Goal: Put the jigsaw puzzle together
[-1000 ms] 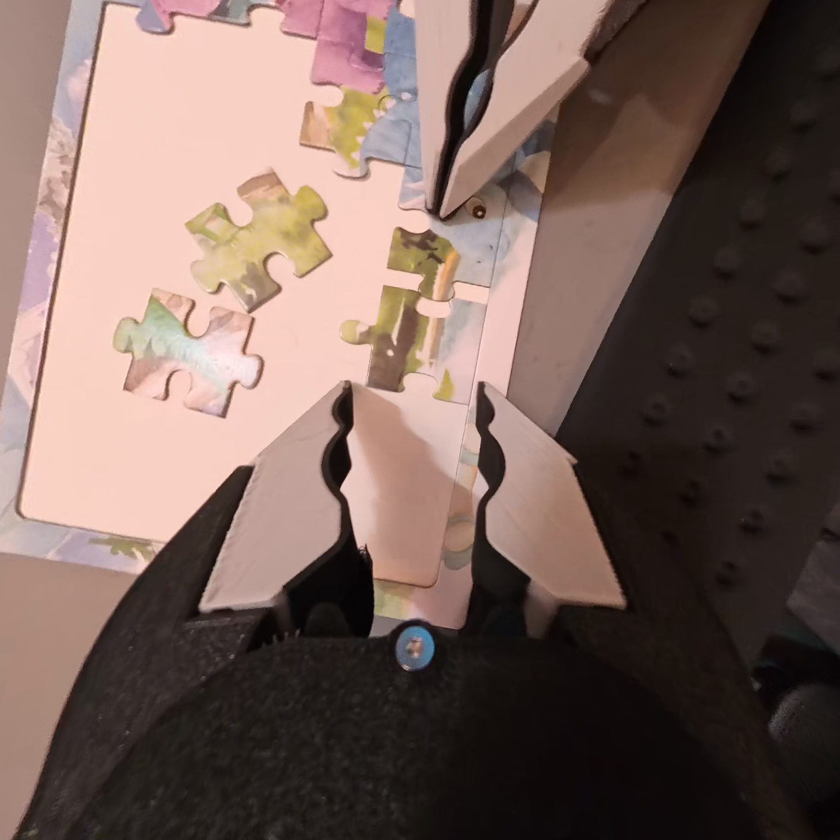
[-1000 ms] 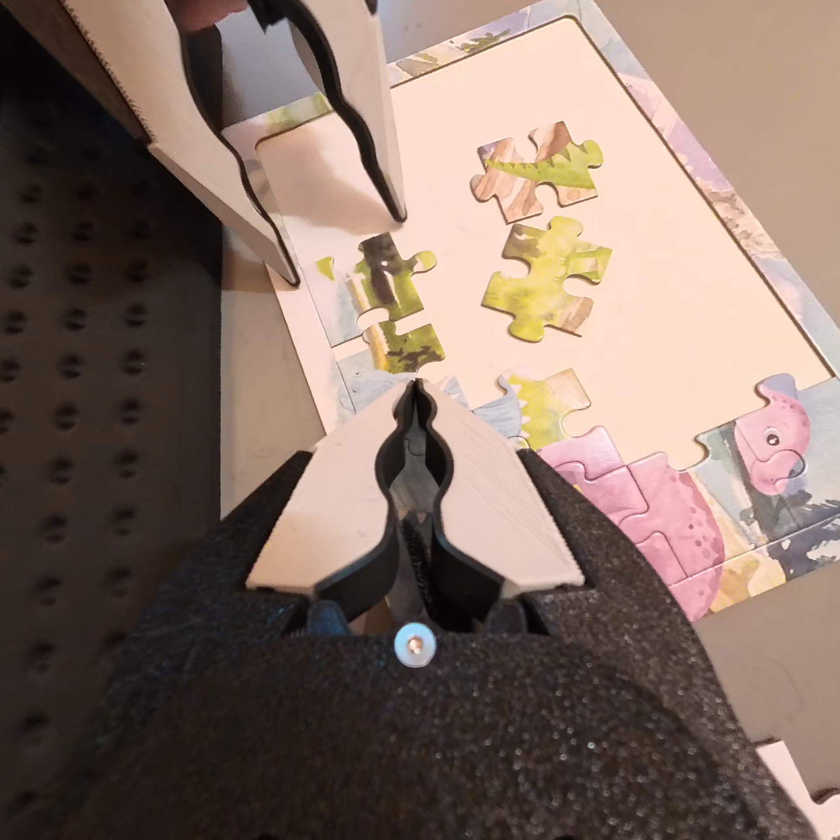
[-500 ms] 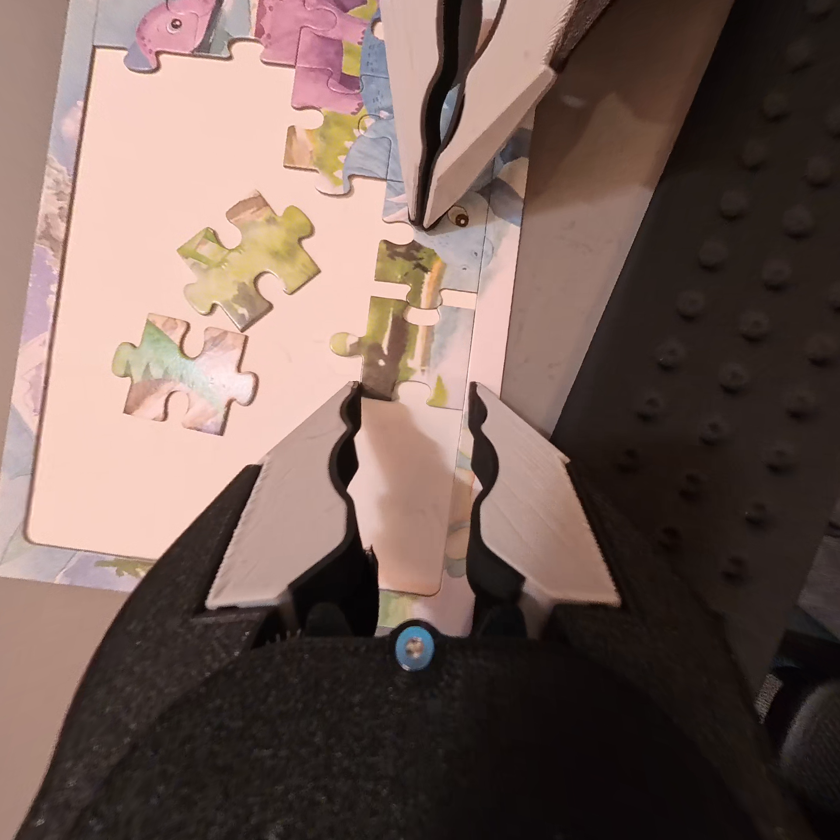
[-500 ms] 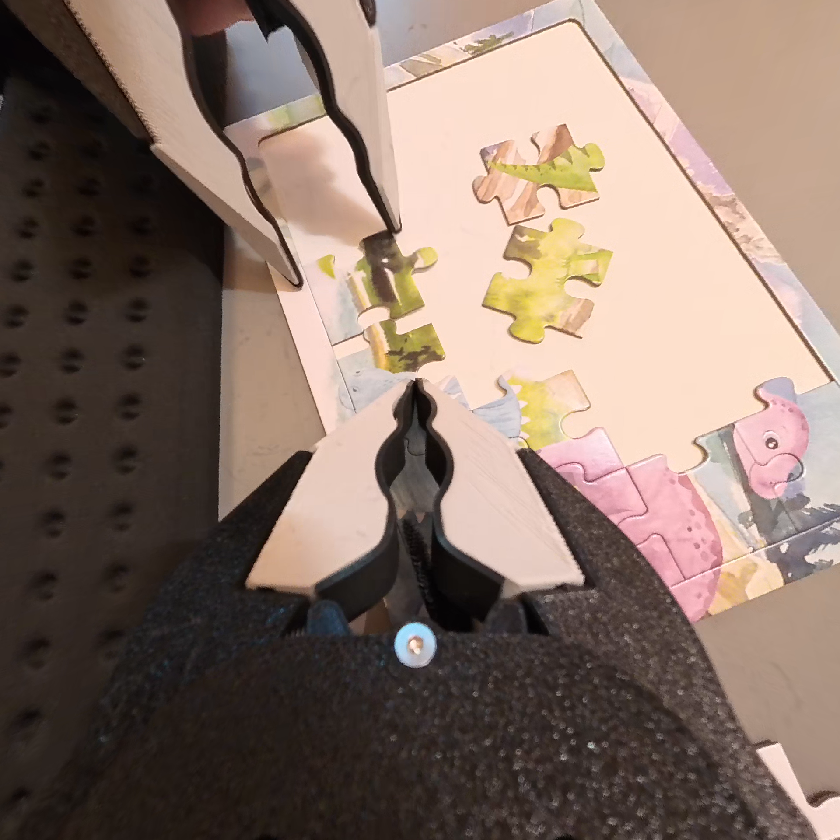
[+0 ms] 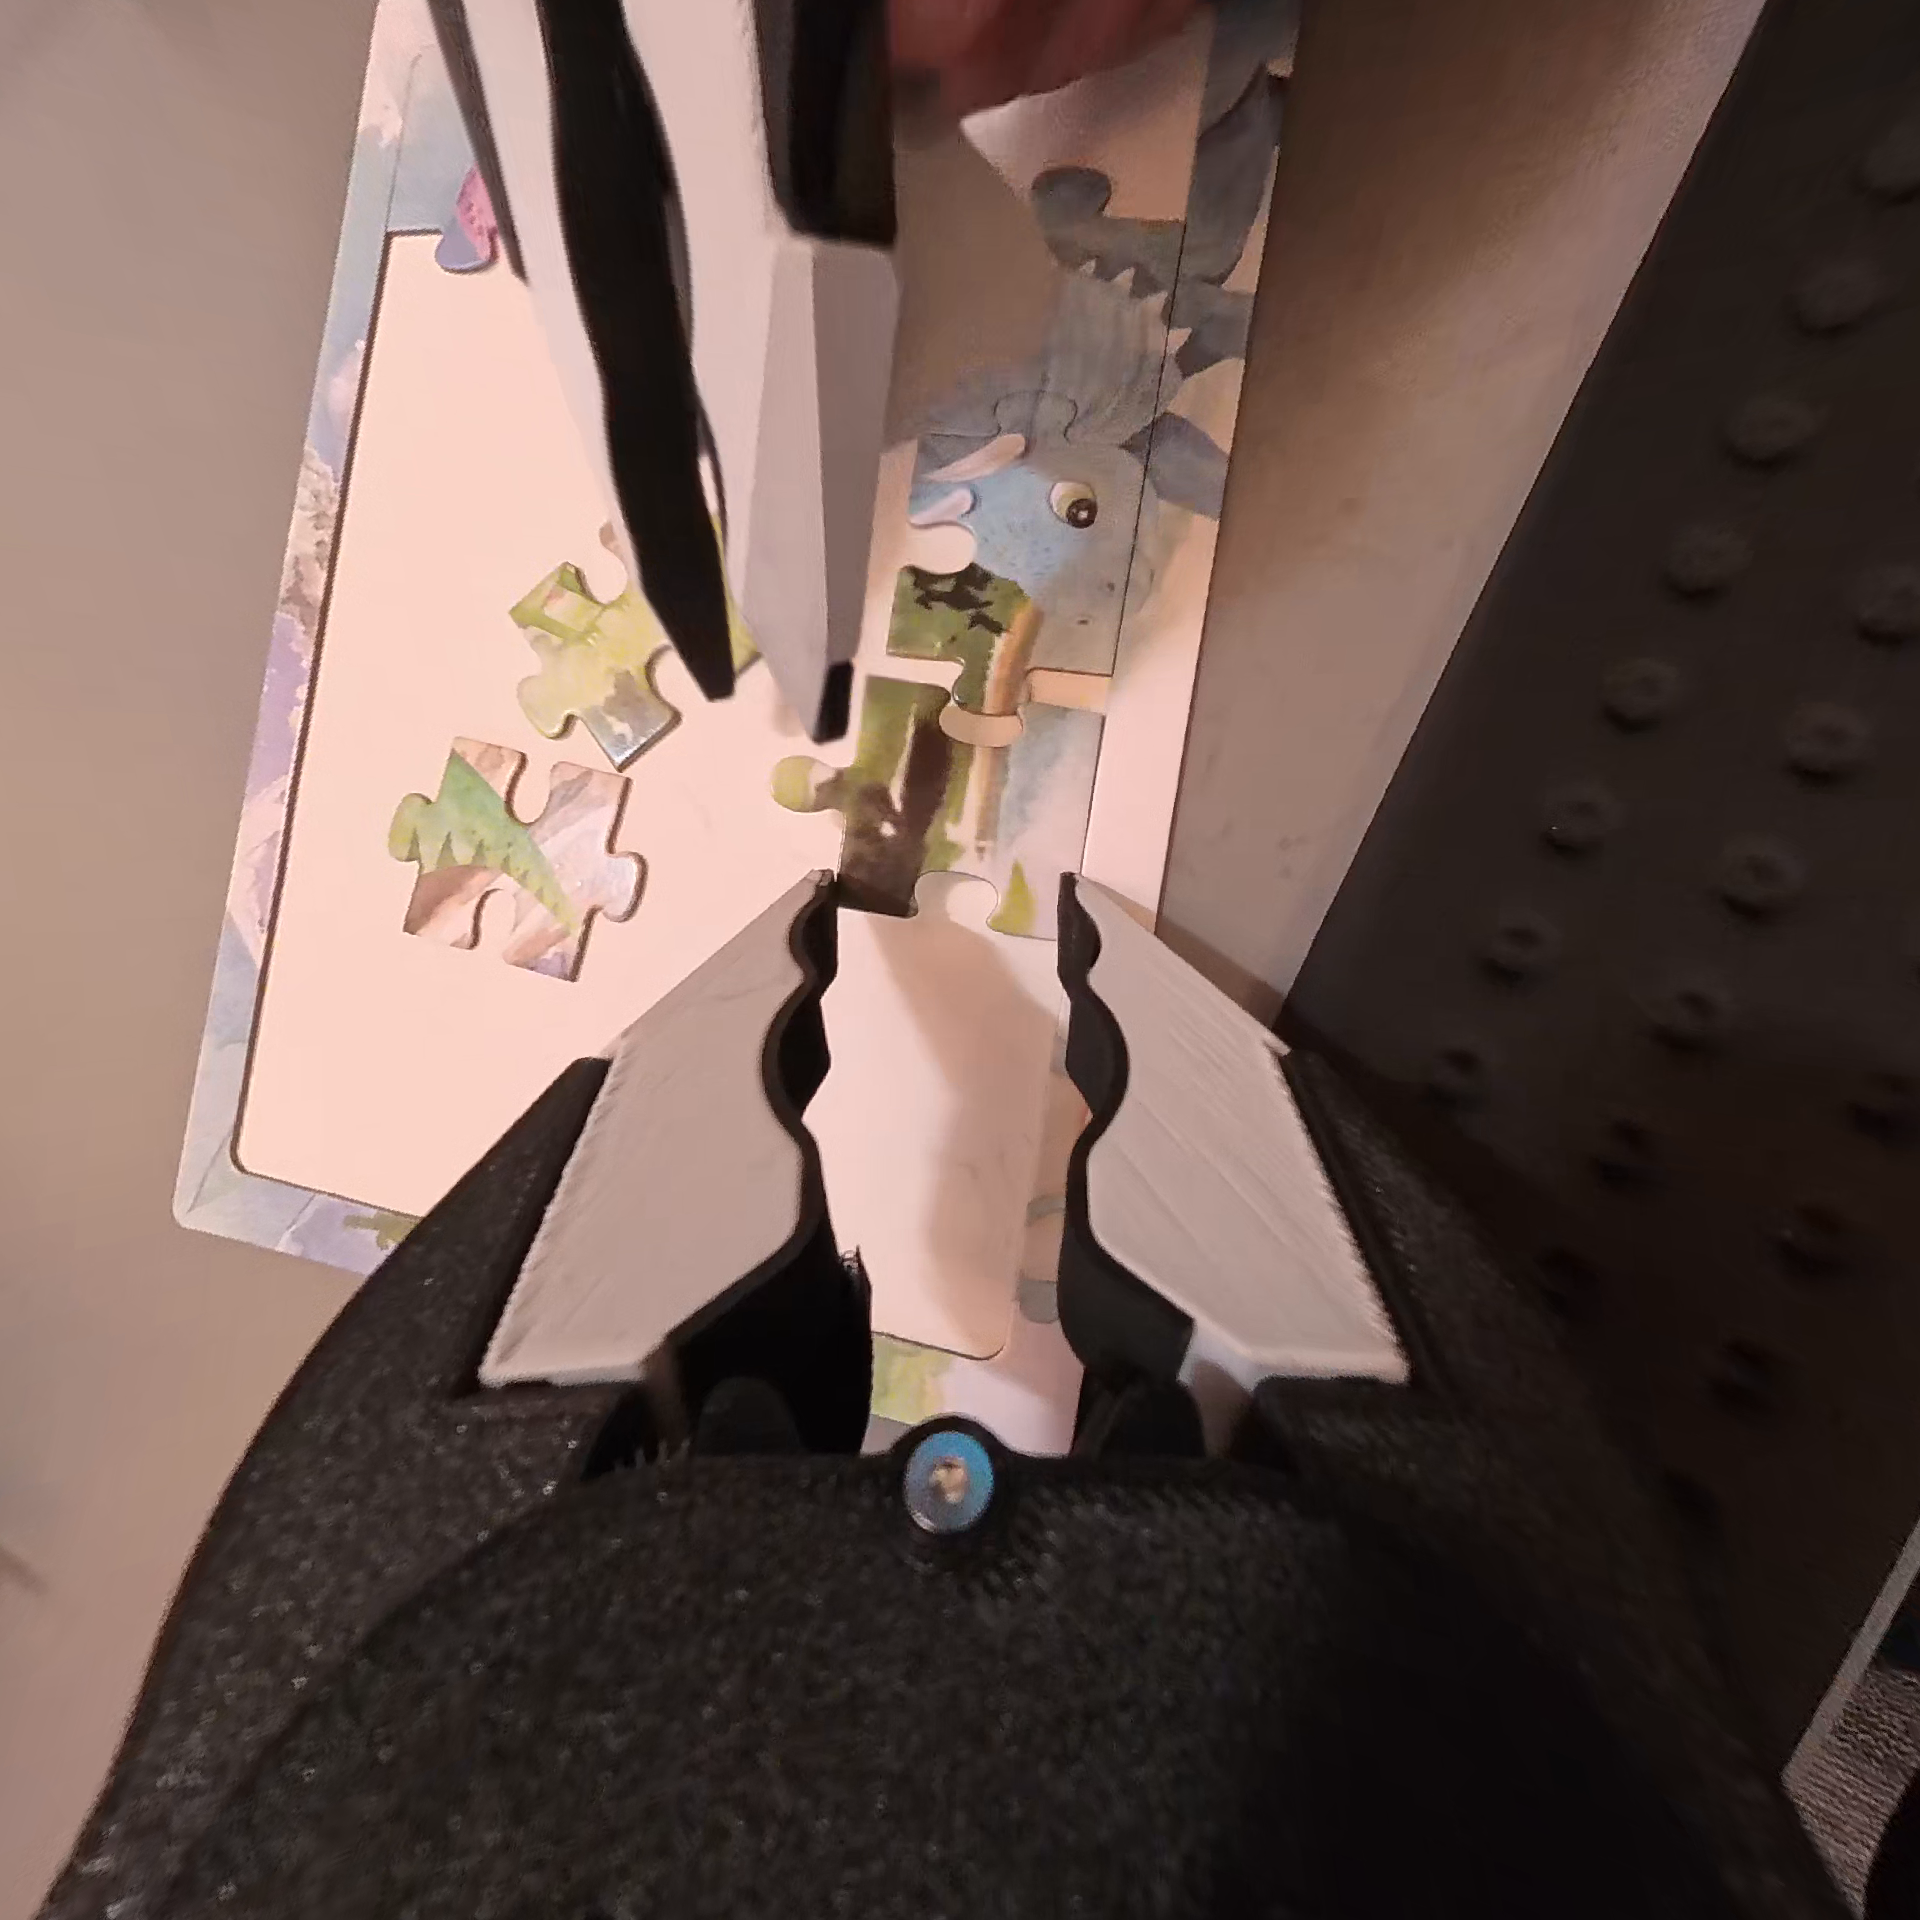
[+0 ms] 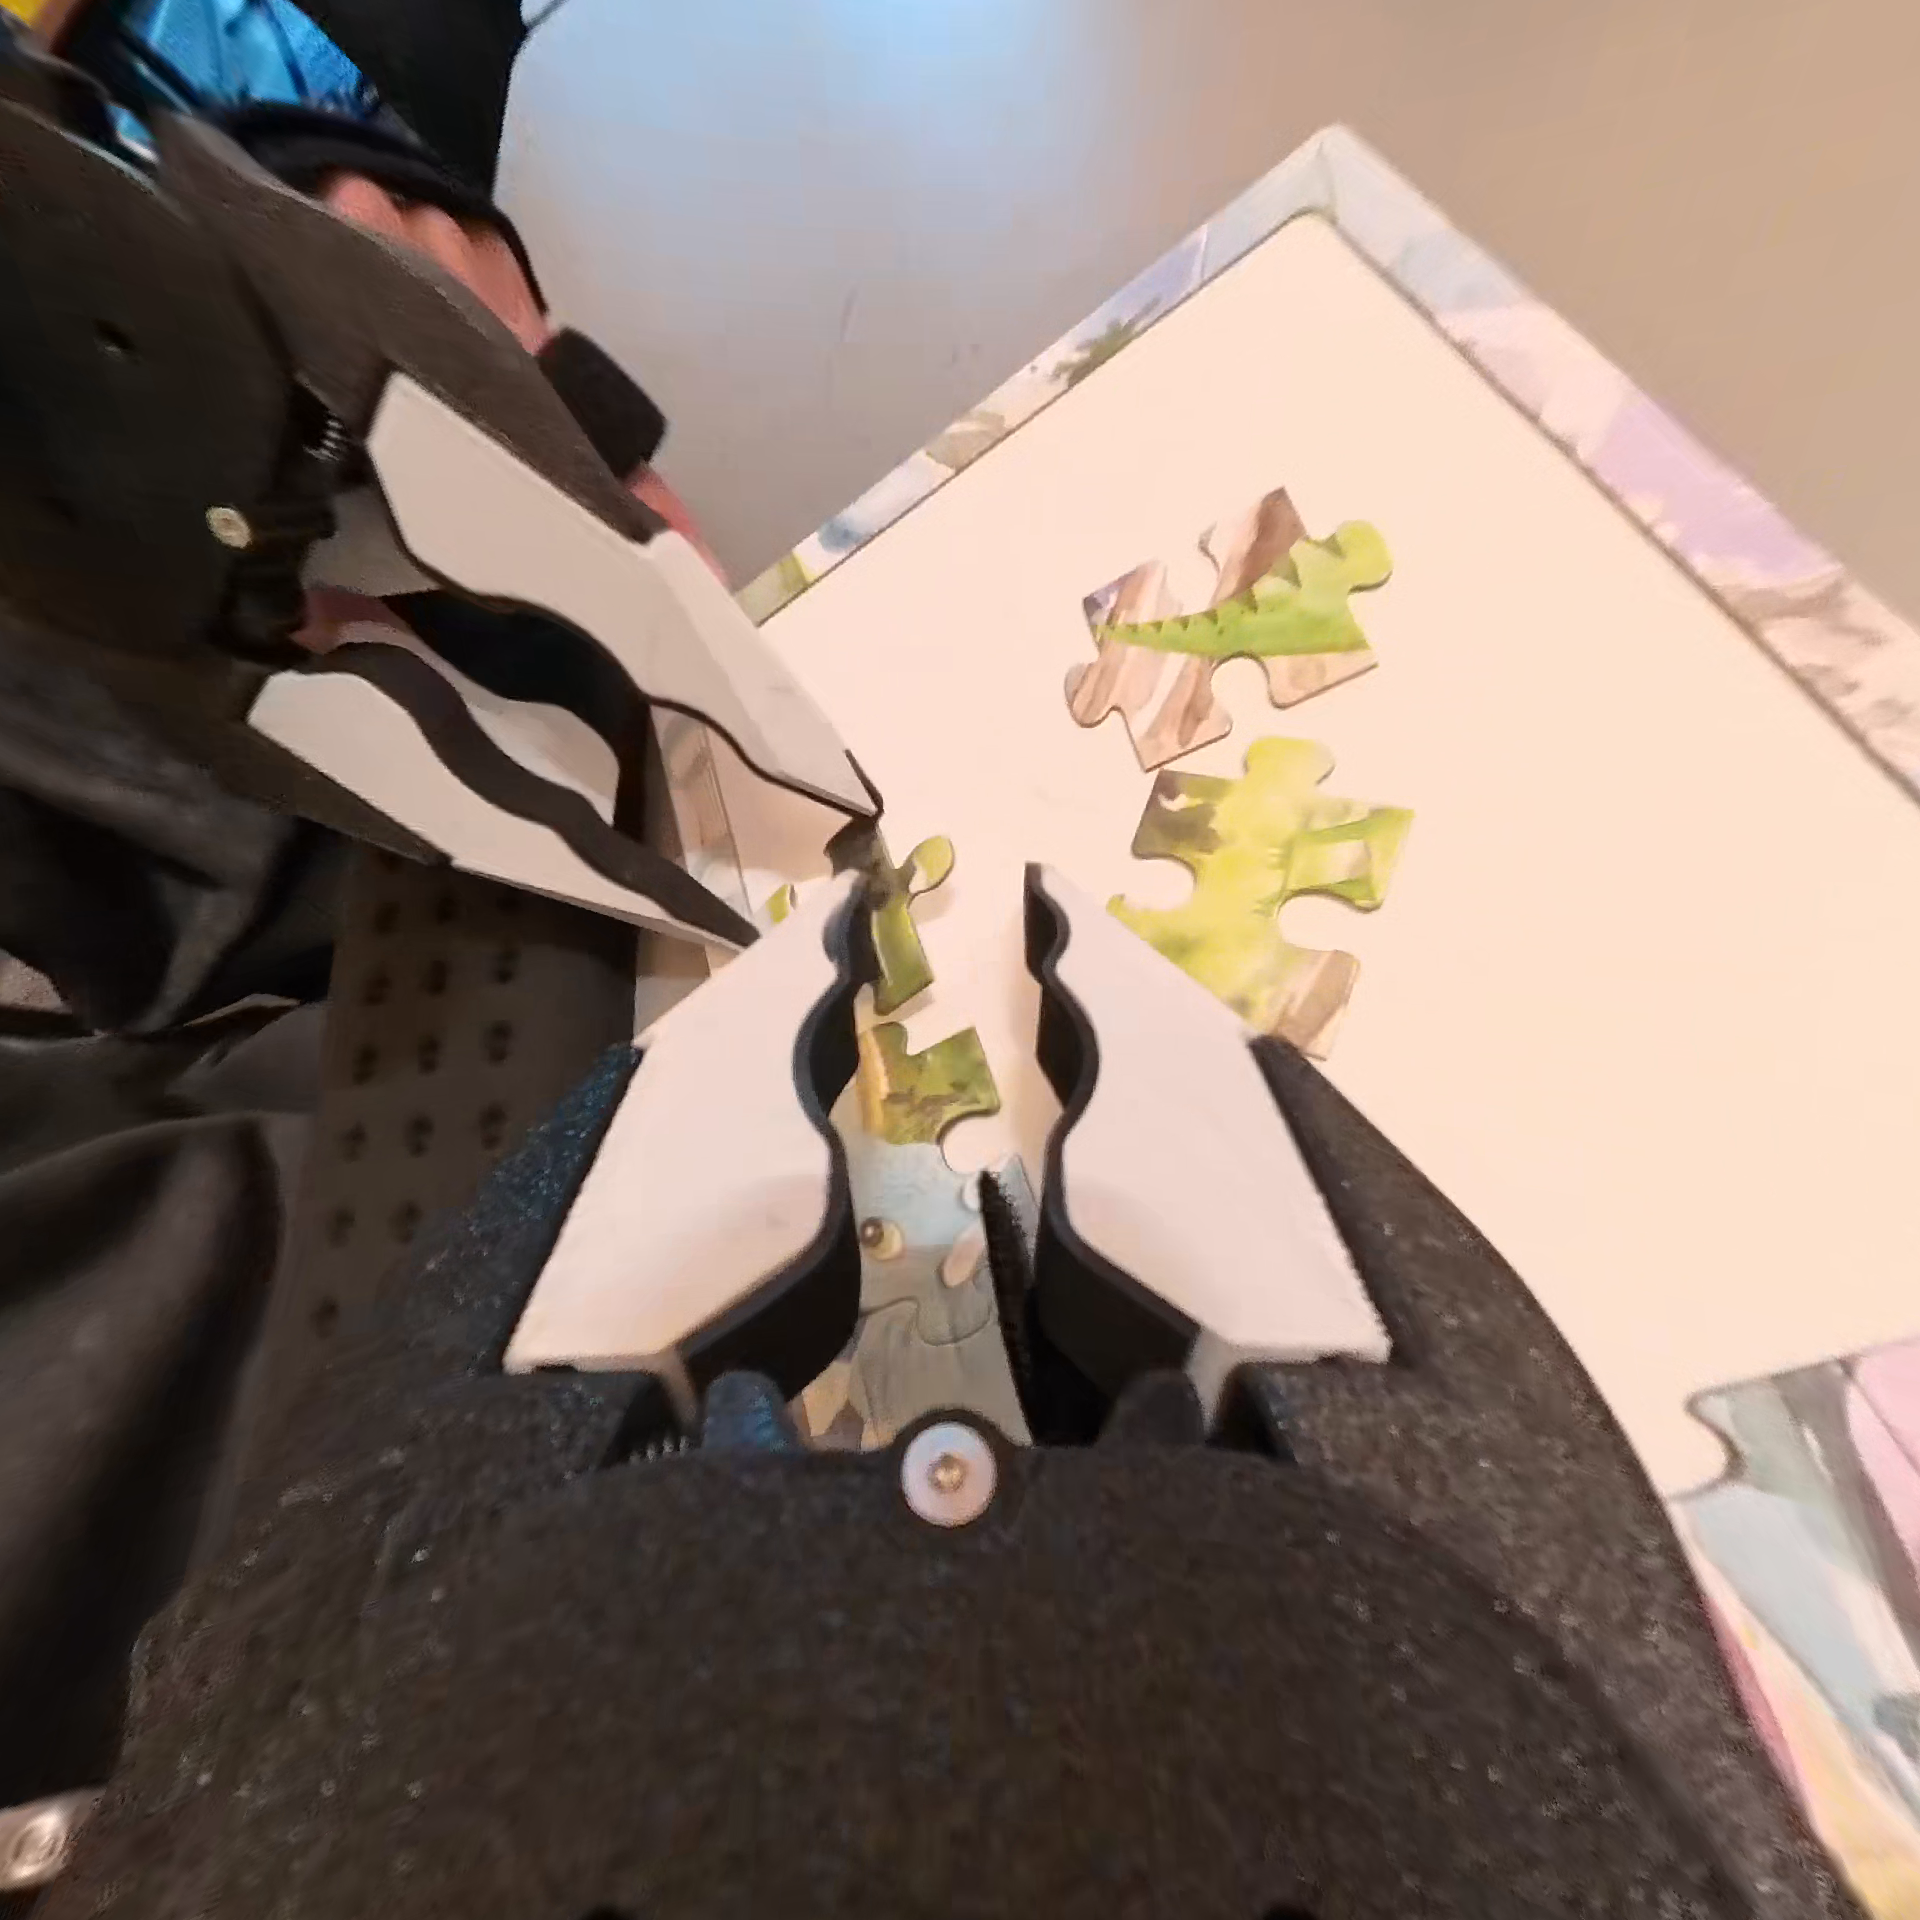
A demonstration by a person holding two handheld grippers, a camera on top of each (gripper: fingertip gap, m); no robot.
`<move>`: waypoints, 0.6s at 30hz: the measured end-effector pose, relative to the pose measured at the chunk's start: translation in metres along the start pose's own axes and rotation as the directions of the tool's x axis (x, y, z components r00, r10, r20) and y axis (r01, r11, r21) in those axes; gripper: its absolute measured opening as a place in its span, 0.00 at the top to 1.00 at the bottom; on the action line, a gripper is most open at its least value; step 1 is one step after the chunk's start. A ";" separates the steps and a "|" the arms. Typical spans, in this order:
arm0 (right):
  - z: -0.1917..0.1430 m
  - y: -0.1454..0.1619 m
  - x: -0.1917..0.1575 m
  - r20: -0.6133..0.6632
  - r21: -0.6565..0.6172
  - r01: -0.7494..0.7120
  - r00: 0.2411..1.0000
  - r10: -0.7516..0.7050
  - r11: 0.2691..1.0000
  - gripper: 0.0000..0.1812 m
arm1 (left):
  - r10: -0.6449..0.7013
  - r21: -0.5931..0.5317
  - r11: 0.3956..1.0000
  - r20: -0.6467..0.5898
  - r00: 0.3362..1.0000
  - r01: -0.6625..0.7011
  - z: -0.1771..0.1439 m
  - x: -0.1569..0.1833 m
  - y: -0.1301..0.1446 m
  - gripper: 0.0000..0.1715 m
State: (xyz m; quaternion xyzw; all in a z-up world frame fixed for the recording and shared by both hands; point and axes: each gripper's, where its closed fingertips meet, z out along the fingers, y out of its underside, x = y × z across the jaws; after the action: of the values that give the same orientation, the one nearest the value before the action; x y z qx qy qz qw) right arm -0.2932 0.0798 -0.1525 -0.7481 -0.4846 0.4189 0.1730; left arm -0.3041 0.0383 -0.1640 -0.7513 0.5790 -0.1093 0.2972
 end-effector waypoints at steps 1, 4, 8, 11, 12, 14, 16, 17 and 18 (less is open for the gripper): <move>0.003 0.003 -0.001 0.012 -0.026 -0.001 1.000 0.001 1.000 0.84 | 0.005 0.000 1.000 0.005 1.000 -0.005 0.000 0.000 0.000 0.75; 0.009 0.013 -0.003 0.018 -0.079 0.032 0.999 -0.031 0.996 0.87 | 0.015 -0.001 1.000 0.016 1.000 -0.015 -0.001 0.000 0.001 0.75; 0.008 0.017 -0.011 0.097 -0.101 -0.003 0.995 0.013 0.995 0.96 | 0.010 0.011 1.000 0.007 1.000 -0.011 -0.002 0.001 0.000 0.75; 0.004 0.018 -0.010 0.132 -0.086 -0.049 0.989 0.060 0.995 0.97 | -0.012 0.050 0.999 0.005 1.000 0.012 -0.005 0.001 -0.007 0.73; 0.002 0.017 -0.011 0.149 -0.077 -0.058 0.986 0.069 0.995 0.97 | -0.024 0.061 0.998 0.000 1.000 0.024 -0.006 0.000 -0.009 0.73; -0.002 0.017 -0.009 0.153 -0.072 -0.058 0.986 0.069 0.996 0.98 | -0.039 0.071 0.997 -0.010 0.999 0.040 -0.007 -0.001 -0.010 0.73; -0.003 0.020 -0.008 0.149 -0.088 -0.029 0.988 0.042 0.996 0.97 | -0.038 0.065 0.997 -0.011 0.999 0.039 -0.006 -0.002 -0.011 0.73; -0.002 0.019 -0.010 0.160 -0.089 -0.015 0.987 0.029 0.996 0.97 | -0.035 0.059 0.998 -0.007 0.999 0.035 -0.004 -0.003 -0.010 0.72; -0.001 0.019 -0.010 0.155 -0.089 -0.002 0.988 0.016 0.996 0.97 | -0.035 0.052 0.998 -0.005 0.999 0.035 -0.003 -0.004 -0.010 0.72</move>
State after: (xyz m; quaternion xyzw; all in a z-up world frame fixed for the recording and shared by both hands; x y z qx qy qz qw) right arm -0.2833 0.0622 -0.1595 -0.7222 -0.5112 0.4552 0.0995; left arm -0.2991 0.0422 -0.1554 -0.7531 0.5634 -0.1309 0.3135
